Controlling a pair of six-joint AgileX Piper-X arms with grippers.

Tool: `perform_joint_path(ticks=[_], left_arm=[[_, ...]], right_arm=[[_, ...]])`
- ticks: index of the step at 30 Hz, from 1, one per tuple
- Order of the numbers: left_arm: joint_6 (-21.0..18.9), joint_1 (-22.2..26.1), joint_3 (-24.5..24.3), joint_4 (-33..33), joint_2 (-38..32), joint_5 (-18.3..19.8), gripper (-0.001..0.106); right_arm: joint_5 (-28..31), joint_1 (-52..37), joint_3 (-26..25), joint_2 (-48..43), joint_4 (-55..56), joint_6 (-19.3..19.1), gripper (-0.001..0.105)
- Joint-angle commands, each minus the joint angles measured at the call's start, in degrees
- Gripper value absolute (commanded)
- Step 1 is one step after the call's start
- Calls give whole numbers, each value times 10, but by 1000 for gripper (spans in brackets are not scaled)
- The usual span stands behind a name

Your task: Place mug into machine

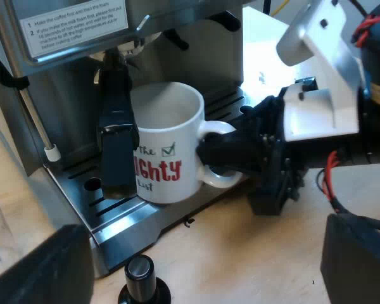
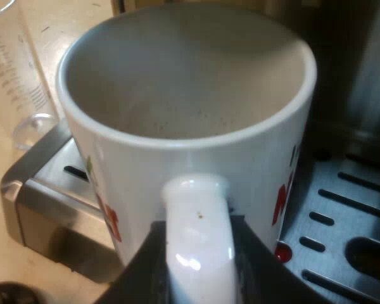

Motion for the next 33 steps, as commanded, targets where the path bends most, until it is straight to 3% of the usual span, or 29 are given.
perform_joint_path(ticks=[1, 13, 33], left_arm=[[2, -3, -1, -10, 0, 6, 74], [2, -3, -1, -10, 0, 6, 74], [2, -3, -1, -10, 0, 6, 74]], right_arm=[[5, -1, -22, 9, -31, -9, 0], [24, -12, -35, 55, -80, -4, 0], [17, -24, -47, 58, -97, -11, 0]])
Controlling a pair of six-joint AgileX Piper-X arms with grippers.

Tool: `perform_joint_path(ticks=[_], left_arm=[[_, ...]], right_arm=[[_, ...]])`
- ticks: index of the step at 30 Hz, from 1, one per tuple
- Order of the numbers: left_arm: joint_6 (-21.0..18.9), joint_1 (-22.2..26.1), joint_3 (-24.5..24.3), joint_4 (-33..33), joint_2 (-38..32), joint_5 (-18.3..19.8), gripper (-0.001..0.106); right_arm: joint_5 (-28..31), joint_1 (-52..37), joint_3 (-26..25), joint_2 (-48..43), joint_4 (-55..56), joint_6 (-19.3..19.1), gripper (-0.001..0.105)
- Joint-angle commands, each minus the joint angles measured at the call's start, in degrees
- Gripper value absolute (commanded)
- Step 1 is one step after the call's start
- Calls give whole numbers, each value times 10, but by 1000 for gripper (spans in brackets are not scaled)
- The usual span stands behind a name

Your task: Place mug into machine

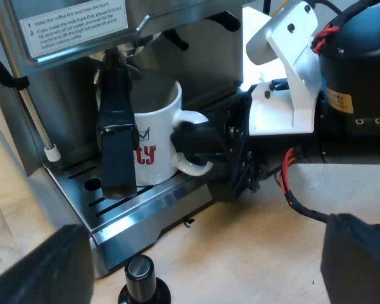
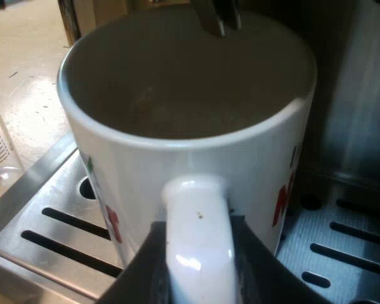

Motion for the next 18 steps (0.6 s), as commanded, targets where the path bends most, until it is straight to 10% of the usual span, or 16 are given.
perform_joint_path(ticks=[1, 18], left_arm=[[2, -3, -1, -10, 0, 5, 74], [2, -3, -1, -10, 0, 5, 74]], right_arm=[[-1, -8, -16, -7, -21, -9, 0], [-52, -16, -18, -7, -20, -20, 0]])
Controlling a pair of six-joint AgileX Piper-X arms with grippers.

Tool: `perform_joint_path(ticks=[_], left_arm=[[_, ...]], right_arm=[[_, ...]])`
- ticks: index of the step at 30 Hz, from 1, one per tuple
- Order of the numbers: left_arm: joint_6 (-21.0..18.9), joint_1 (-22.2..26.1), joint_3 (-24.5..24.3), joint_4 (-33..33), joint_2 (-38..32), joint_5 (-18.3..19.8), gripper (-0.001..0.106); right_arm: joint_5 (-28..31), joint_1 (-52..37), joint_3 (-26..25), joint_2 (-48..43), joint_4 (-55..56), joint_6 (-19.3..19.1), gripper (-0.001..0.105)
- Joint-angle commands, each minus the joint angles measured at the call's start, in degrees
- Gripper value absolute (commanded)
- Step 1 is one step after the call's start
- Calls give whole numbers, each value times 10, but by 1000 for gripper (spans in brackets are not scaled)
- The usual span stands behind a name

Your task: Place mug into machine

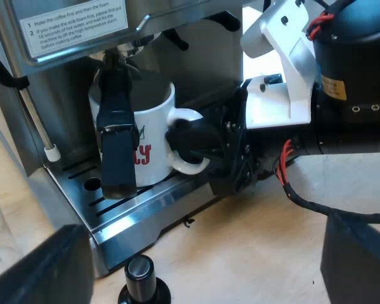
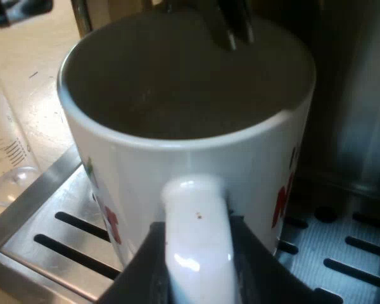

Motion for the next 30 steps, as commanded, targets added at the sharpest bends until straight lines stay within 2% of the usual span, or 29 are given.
perform_joint_path(ticks=[1, 12, 14, 16, 17, 19, 21, 30], left_arm=[[2, -3, -1, -10, 0, 5, 74], [2, -3, -1, -10, 0, 5, 74], [2, -3, -1, -10, 0, 5, 74], [2, -3, -1, -10, 0, 5, 74], [2, -3, -1, -10, 0, 5, 74], [2, -3, -1, -10, 0, 5, 74], [2, -3, -1, -10, 0, 5, 74], [2, -3, -1, -7, 0, 5, 74]], right_arm=[[-5, -2, -11, -7, -24, -12, 0], [-5, -2, -11, -7, -21, -19, 0], [-5, -2, -11, -7, -21, -21, 3], [-5, -2, -11, -7, -21, -21, 19], [-5, -2, -11, -7, -21, -21, 23], [-5, -2, -11, -7, -21, -21, 44], [-5, -2, -11, -7, -21, -21, 48], [3, 6, -11, -19, -21, -20, 48]])
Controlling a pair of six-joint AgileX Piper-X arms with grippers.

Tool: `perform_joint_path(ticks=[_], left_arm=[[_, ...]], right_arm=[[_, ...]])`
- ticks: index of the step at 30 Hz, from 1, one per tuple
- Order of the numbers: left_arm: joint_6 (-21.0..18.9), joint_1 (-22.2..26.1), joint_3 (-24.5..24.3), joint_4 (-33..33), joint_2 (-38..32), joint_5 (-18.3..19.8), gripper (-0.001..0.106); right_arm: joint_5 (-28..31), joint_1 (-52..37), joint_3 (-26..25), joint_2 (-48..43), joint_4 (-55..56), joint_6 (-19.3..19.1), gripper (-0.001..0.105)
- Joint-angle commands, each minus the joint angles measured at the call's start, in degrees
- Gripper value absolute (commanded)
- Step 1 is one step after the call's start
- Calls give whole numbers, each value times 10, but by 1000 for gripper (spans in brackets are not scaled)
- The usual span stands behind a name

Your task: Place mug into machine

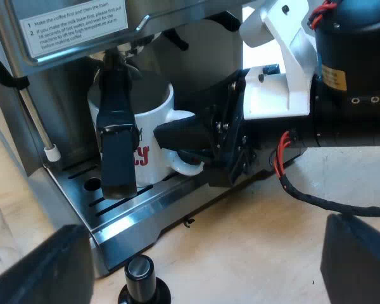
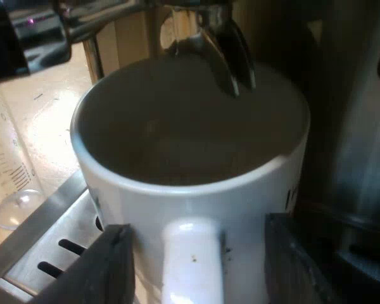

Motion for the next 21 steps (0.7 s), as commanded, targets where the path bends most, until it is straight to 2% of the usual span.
perform_joint_path(ticks=[1, 7, 10, 21], left_arm=[[2, -3, -1, -6, 0, 5, 74], [2, -3, -1, -6, 0, 5, 74], [2, -3, -1, -6, 0, 5, 74], [2, -3, -1, -6, 0, 5, 74]], right_arm=[[7, 7, -7, -21, -9, -7, 48], [22, 17, -7, -31, -3, -6, 48], [44, 16, -7, -28, 20, 19, 48], [55, 16, -7, 8, 3, 19, 48]])
